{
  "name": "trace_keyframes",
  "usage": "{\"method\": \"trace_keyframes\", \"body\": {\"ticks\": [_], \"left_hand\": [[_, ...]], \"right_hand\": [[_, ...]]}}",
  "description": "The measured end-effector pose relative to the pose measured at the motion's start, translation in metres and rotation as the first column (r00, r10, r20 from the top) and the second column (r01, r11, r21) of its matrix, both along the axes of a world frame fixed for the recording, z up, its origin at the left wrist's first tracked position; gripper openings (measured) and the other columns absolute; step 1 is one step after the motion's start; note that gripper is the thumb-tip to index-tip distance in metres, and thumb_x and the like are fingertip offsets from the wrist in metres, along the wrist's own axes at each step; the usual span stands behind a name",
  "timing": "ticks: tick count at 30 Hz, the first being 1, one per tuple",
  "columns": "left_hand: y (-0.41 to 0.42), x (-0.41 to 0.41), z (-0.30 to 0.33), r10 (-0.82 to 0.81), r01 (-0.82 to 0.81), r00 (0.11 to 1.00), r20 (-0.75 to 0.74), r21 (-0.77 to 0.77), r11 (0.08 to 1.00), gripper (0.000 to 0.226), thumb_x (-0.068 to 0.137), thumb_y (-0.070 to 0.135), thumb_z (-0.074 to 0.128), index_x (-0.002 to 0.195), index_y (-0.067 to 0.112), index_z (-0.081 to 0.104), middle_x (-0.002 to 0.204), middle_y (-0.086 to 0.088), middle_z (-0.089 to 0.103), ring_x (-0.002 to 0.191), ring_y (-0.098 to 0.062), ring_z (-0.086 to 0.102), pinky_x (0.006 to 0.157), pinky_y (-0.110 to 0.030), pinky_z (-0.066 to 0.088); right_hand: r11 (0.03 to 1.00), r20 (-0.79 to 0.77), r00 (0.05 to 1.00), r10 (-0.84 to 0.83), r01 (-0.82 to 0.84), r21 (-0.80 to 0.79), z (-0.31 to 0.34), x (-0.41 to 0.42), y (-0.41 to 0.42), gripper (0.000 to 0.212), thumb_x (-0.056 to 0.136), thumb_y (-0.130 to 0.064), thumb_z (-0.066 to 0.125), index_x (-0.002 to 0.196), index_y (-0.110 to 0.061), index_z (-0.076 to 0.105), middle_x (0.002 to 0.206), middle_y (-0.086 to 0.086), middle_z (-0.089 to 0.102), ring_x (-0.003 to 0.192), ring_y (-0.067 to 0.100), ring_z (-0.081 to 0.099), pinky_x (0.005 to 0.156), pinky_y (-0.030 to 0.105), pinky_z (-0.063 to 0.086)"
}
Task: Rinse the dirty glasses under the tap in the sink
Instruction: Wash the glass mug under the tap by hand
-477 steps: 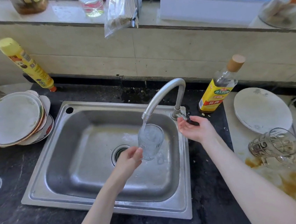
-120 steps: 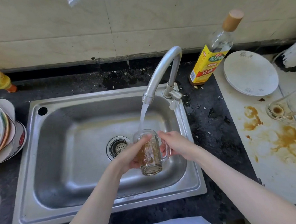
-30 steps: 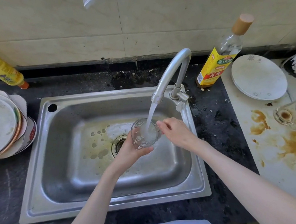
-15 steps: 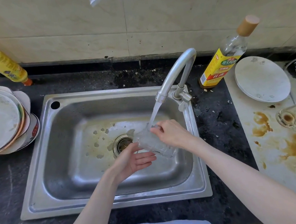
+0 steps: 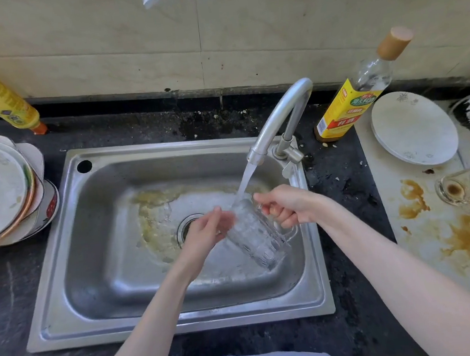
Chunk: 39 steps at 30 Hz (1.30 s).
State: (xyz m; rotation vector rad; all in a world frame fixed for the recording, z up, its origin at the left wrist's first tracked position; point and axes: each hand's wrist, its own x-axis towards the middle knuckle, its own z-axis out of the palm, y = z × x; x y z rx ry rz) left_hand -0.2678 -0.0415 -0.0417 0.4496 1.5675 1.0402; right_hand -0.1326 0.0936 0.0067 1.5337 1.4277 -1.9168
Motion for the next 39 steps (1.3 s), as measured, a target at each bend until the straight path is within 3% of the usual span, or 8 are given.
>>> {"method": "trace_keyframes", "body": {"ticks": [3, 7, 14, 17, 22, 26, 33, 39], "left_hand": [[0.004, -0.005, 0.019, -0.146, 0.180, 0.958, -0.246, 0.121, 0.976, 0.040, 0.099, 0.033, 0.038, 0.078, 0.018, 0.068, 0.083, 0.007, 0.072, 0.088, -0.003, 0.063, 0.092, -0.019, 0.040], [0.015, -0.010, 0.037, -0.384, 0.585, 0.556, -0.737, 0.019, 0.811, 0.019, 0.092, 0.034, 0.053, 0.085, 0.021, 0.064, 0.079, 0.017, 0.064, 0.079, 0.003, 0.059, 0.114, -0.020, 0.007], [0.036, 0.003, 0.055, -0.756, 0.786, 0.296, -0.584, -0.301, 0.541, 0.036, 0.089, 0.033, 0.051, 0.124, 0.029, 0.057, 0.113, 0.001, 0.067, 0.106, -0.018, 0.059, 0.093, -0.032, 0.045], [0.042, 0.003, 0.055, -0.824, 0.794, 0.394, -0.407, -0.302, 0.528, 0.055, 0.073, 0.038, 0.046, 0.124, 0.019, 0.056, 0.114, -0.007, 0.065, 0.107, -0.024, 0.058, 0.094, -0.038, 0.045], [0.032, 0.002, 0.048, -0.675, 0.676, 0.736, -0.053, 0.004, 0.737, 0.034, 0.090, 0.012, 0.060, 0.122, 0.004, 0.056, 0.116, -0.007, 0.065, 0.107, -0.015, 0.062, 0.094, -0.025, 0.049], [0.034, -0.001, 0.044, -0.506, 0.496, 0.840, 0.195, 0.099, 0.862, 0.027, 0.088, -0.001, 0.056, 0.114, 0.005, 0.059, 0.109, -0.010, 0.069, 0.102, -0.023, 0.066, 0.088, -0.028, 0.053], [0.057, -0.011, 0.056, -0.386, 0.374, 0.875, 0.292, 0.098, 0.922, 0.029, 0.079, 0.011, 0.065, 0.107, 0.007, 0.064, 0.107, -0.011, 0.070, 0.103, -0.025, 0.066, 0.091, -0.033, 0.052], [0.072, -0.010, 0.058, -0.255, 0.322, 0.814, 0.522, -0.039, 0.946, 0.040, 0.084, 0.034, 0.050, 0.096, 0.001, 0.070, 0.107, -0.018, 0.068, 0.098, -0.027, 0.066, 0.089, -0.038, 0.051]], "right_hand": [[0.987, -0.142, 0.981, -0.131, 0.141, 0.071, -0.004, 0.010, -0.004, 0.040, 0.094, -0.032, 0.050, 0.058, -0.015, 0.041, 0.039, -0.009, 0.022, 0.033, 0.008, 0.014, 0.039, 0.022, 0.011], [0.933, -0.226, 0.954, -0.196, 0.252, 0.256, -0.006, 0.013, -0.015, 0.041, 0.090, -0.025, 0.054, 0.052, -0.016, 0.041, 0.039, -0.009, 0.027, 0.036, 0.010, 0.019, 0.045, 0.026, 0.016], [0.827, -0.446, 0.894, -0.044, 0.282, 0.485, 0.001, -0.001, -0.027, 0.038, 0.076, -0.011, 0.059, 0.047, -0.012, 0.035, 0.048, 0.003, 0.025, 0.044, 0.006, 0.022, 0.047, 0.019, 0.019], [0.806, -0.480, 0.876, -0.045, 0.316, 0.501, -0.002, -0.003, -0.033, 0.036, 0.068, -0.016, 0.055, 0.042, -0.018, 0.031, 0.046, -0.002, 0.023, 0.046, 0.008, 0.021, 0.051, 0.026, 0.019], [0.778, -0.384, 0.923, 0.041, 0.211, 0.592, -0.009, -0.001, -0.026, 0.041, 0.074, -0.030, 0.061, 0.048, -0.004, 0.042, 0.050, 0.008, 0.033, 0.053, 0.017, 0.031, 0.056, 0.035, 0.026], [0.739, -0.266, 0.961, 0.075, 0.126, 0.662, -0.002, -0.004, -0.015, 0.034, 0.090, -0.035, 0.057, 0.062, -0.017, 0.062, 0.068, -0.003, 0.058, 0.071, 0.010, 0.053, 0.074, 0.029, 0.040], [0.843, -0.321, 0.780, -0.538, 0.497, -0.207, -0.031, 0.017, -0.023, 0.067, 0.077, -0.072, 0.046, 0.116, -0.020, 0.061, 0.120, 0.010, 0.065, 0.112, 0.027, 0.061, 0.095, 0.049, 0.047], [0.681, -0.306, 0.609, -0.732, 0.663, -0.309, -0.040, 0.007, -0.035, 0.043, 0.092, -0.046, 0.049, 0.114, -0.012, 0.063, 0.112, 0.013, 0.067, 0.101, 0.029, 0.064, 0.075, 0.042, 0.055]]}}
